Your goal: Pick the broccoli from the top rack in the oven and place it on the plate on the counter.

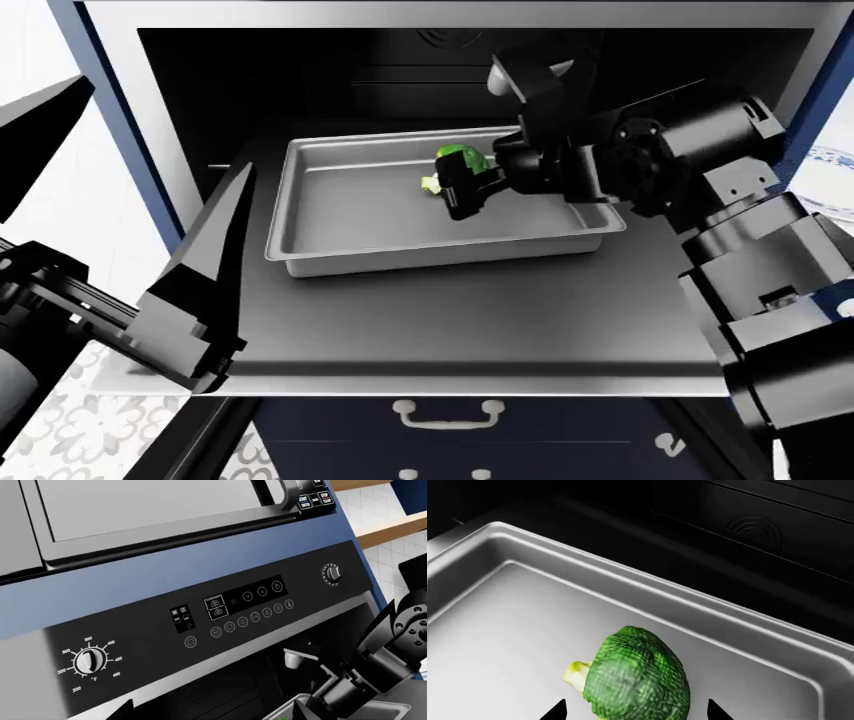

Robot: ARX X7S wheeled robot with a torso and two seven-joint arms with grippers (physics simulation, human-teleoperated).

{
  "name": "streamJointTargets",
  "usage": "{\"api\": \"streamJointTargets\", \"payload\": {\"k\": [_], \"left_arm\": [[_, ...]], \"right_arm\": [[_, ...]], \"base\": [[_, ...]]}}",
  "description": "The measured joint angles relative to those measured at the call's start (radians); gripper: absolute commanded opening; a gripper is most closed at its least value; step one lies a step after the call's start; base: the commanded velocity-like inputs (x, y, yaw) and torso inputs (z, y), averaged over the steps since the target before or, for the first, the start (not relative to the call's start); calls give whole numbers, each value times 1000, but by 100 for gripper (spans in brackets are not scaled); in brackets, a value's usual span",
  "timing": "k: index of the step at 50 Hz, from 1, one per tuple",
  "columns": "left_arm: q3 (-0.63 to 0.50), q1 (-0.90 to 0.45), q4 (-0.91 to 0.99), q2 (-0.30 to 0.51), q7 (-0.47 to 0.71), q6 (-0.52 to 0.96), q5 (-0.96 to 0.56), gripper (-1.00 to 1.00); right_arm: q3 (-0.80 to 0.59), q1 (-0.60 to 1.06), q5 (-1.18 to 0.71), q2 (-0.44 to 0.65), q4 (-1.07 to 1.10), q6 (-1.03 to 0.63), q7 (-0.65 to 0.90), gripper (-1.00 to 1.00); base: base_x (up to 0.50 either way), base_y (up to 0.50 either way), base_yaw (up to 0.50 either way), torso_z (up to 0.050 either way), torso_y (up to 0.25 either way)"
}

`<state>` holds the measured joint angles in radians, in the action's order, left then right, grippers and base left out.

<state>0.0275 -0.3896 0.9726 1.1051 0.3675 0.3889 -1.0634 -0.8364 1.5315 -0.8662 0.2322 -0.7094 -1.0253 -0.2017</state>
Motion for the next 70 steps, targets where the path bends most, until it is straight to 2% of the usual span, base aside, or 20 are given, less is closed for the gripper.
{"api": "streamJointTargets", "payload": {"k": [29,30,52,70], "left_arm": [[-3,14,-4,2,-1,-13,9,100],[-3,15,-4,2,-1,-13,10,100],[-8,11,-1,9,6,-17,4,100],[-14,1,4,15,12,-17,-4,100]], "right_arm": [[-42,-5,32,-43,-94,45,-51,100],[-43,-6,33,-43,-94,45,-52,-100],[-40,-10,24,-17,-42,31,-29,-100],[-7,24,-34,54,134,-40,24,-100]], "base": [[0,0,0,0,0],[0,0,0,0,0],[0,0,0,0,0],[0,0,0,0,0]]}}
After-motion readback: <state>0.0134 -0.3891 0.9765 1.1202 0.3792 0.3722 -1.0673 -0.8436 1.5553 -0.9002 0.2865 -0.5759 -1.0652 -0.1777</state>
